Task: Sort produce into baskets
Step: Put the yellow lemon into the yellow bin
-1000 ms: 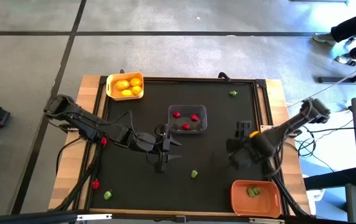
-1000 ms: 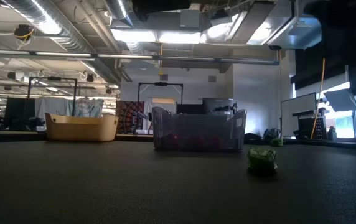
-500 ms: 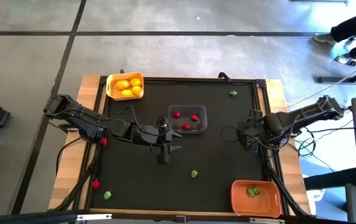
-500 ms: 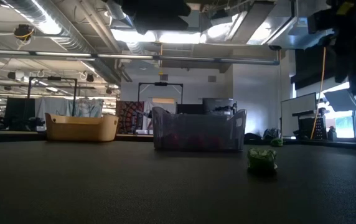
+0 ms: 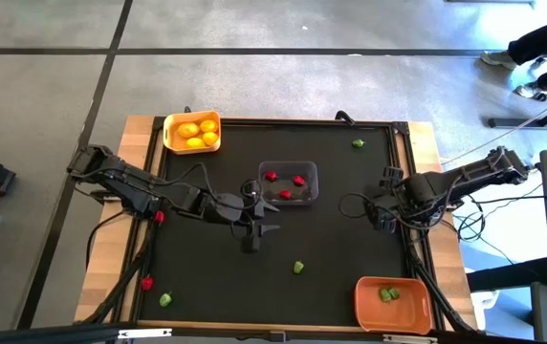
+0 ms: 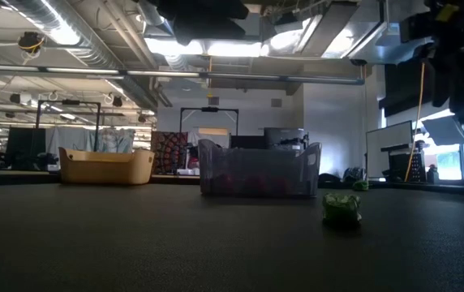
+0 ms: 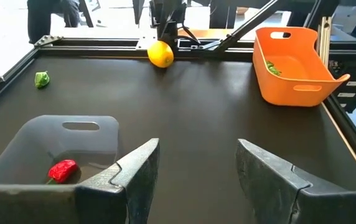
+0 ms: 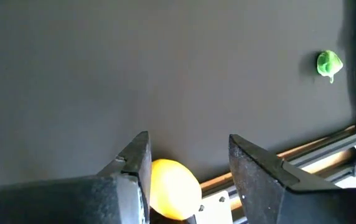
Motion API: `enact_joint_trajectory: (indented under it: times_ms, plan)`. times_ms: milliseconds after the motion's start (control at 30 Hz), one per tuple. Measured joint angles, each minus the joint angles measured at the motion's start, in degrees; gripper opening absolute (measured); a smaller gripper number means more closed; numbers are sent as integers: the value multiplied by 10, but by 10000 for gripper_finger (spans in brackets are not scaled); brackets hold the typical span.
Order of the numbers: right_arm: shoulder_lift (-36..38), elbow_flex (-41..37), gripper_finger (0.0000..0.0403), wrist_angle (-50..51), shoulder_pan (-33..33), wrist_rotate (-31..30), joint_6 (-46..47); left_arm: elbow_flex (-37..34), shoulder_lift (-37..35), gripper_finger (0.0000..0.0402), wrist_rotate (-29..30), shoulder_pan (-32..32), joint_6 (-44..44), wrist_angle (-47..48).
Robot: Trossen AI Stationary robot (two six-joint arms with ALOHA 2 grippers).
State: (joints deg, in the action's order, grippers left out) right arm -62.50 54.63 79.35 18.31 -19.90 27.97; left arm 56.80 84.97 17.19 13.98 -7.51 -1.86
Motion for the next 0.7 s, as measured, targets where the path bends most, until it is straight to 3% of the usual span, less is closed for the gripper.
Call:
enact_joint_trajectory:
  times_ms: [167, 533, 700]
  plan:
    - [-3, 0, 192, 9, 0, 0, 1, 0, 0, 205, 0, 0, -1, 4]
    - [-3, 0, 354, 15, 0, 0, -1, 0, 0, 205, 0, 0, -7, 14]
    - [-3, 0, 395, 15, 0, 16, 11, 0, 0, 205, 0, 0, -17, 14]
